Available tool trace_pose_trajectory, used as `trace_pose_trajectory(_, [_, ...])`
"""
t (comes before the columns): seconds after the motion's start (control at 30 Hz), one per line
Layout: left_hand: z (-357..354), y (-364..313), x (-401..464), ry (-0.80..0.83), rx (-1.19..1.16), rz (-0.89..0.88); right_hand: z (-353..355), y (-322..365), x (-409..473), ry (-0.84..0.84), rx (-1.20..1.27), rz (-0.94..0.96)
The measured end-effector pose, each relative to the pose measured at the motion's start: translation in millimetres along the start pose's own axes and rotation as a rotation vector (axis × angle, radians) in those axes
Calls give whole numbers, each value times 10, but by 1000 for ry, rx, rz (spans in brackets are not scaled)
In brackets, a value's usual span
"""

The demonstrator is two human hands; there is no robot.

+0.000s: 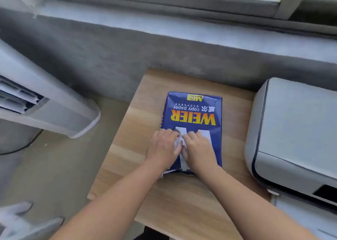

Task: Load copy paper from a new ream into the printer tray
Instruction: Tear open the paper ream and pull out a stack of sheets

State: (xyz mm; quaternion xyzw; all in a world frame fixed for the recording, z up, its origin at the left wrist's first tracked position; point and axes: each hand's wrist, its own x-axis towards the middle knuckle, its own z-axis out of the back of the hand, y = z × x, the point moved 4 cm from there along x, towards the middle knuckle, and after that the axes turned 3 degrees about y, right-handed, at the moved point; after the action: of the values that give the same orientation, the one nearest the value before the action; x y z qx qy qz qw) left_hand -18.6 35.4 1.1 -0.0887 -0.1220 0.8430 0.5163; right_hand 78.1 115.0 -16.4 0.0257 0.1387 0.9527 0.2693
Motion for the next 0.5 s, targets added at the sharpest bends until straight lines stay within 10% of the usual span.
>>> trace_pose_trajectory(0.5, [-528,180,-262,174,-27,-144,-411,-37,-286,75,82,25])
